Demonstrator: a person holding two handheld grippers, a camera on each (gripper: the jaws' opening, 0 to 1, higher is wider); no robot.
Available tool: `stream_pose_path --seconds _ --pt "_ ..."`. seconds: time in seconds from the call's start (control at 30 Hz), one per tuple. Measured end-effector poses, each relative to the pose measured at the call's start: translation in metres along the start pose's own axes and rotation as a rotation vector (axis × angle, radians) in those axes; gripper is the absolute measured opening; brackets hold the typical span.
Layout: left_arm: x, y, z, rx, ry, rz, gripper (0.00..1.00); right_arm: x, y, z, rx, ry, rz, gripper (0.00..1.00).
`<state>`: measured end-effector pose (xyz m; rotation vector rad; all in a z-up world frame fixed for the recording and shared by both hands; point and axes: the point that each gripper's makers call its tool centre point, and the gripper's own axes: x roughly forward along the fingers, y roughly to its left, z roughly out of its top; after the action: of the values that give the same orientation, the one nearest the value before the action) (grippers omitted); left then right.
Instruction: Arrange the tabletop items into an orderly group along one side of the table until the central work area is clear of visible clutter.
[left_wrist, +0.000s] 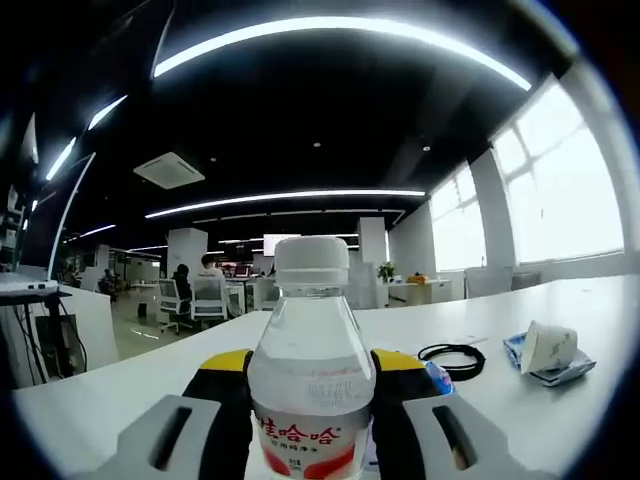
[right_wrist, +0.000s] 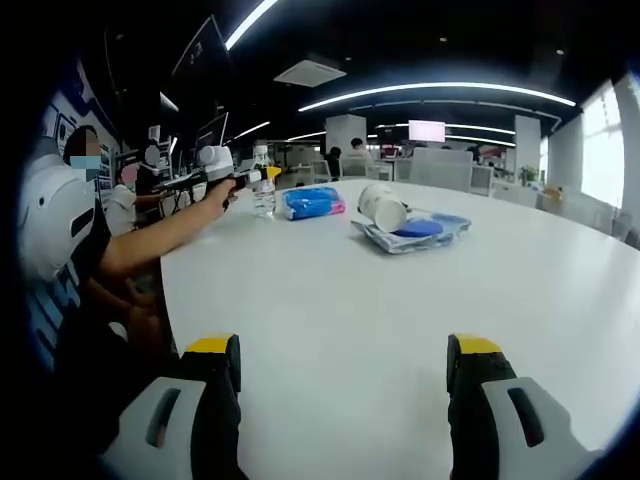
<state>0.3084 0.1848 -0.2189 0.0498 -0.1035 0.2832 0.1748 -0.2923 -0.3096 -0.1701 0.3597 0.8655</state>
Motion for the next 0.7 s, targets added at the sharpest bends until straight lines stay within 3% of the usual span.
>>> stream_pose_path --seconds 0.33,0.7 --pt "-0.003 0.001 0.007 0.036 -0.028 0.013 0.5 0.0 0.0 0.003 -0.007 -0.003 -0.001 0.82" --pt "-0.007 0.007 0.014 0.036 -0.016 -0.008 0.67 -0.006 -0.006 0.012 -0.02 -0.014 -0.03 0.82"
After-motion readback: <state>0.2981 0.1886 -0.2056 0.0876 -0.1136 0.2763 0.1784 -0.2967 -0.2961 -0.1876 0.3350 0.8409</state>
